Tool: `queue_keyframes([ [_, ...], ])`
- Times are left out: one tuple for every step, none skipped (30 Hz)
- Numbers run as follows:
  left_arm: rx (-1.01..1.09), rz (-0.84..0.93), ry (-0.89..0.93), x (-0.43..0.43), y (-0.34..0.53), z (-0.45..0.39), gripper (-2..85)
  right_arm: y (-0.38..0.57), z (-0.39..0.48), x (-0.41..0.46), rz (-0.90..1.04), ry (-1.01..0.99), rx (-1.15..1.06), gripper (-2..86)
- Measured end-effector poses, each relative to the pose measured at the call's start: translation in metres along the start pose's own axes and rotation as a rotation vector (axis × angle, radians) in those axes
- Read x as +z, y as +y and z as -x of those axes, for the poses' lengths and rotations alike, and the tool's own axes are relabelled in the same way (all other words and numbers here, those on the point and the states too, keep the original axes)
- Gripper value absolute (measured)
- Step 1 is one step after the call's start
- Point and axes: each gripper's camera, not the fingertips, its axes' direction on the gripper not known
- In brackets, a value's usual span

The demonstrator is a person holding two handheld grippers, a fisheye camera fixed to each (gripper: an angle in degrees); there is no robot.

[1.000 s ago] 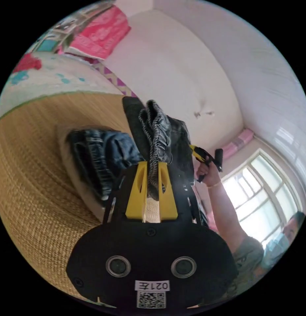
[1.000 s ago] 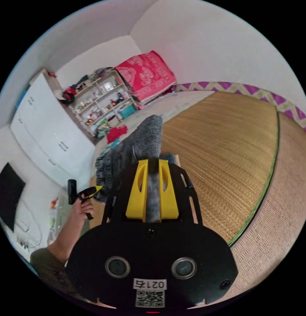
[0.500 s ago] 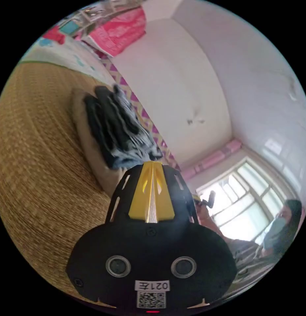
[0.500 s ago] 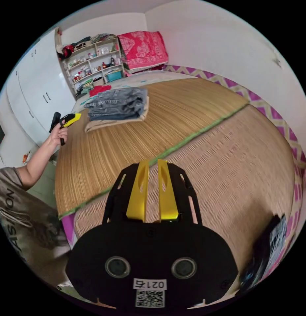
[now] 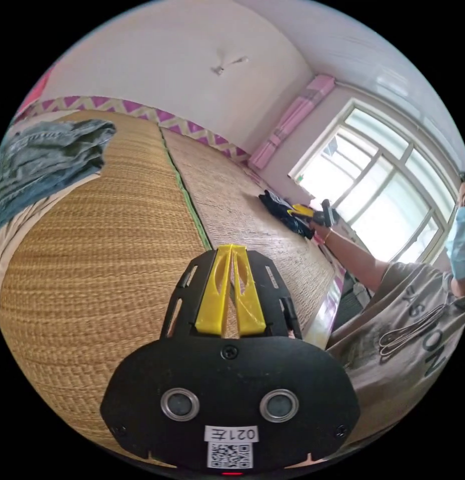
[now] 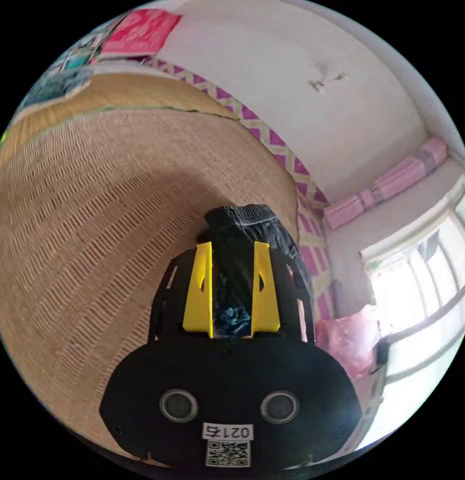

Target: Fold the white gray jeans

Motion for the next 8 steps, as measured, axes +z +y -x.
queue_keyframes([
  [0.032,0.025,-0.016,0.007,-0.006,-0.012,-0.9,-0.009,0.009,0.007,0.027,0.004,-0.063,13.0],
  [0.045,0.037,-0.022,0.009,-0.008,-0.018,-0.9,-0.017,0.019,0.014,0.063,-0.002,-0.112,13.7],
  [0.073,0.055,-0.026,0.013,-0.013,-0.029,-0.9,-0.021,0.024,0.018,0.084,0.011,-0.14,14.1],
  [0.099,0.07,-0.024,0.015,-0.016,-0.039,-1.0,-0.027,0.038,0.027,0.139,0.051,-0.216,14.8],
  [0.11,0.077,-0.024,0.016,-0.017,-0.044,-1.0,-0.03,0.051,0.035,0.18,0.099,-0.288,15.5],
  [0.128,0.08,-0.024,0.015,-0.02,-0.052,-1.0,-0.032,0.056,0.036,0.169,0.123,-0.305,15.4],
  [0.136,0.075,-0.025,0.012,-0.021,-0.058,-1.0,-0.035,0.061,0.039,0.178,0.153,-0.314,15.1],
  [0.136,0.073,-0.026,0.011,-0.021,-0.061,-1.0,-0.039,0.061,0.041,0.202,0.152,-0.279,13.5],
])
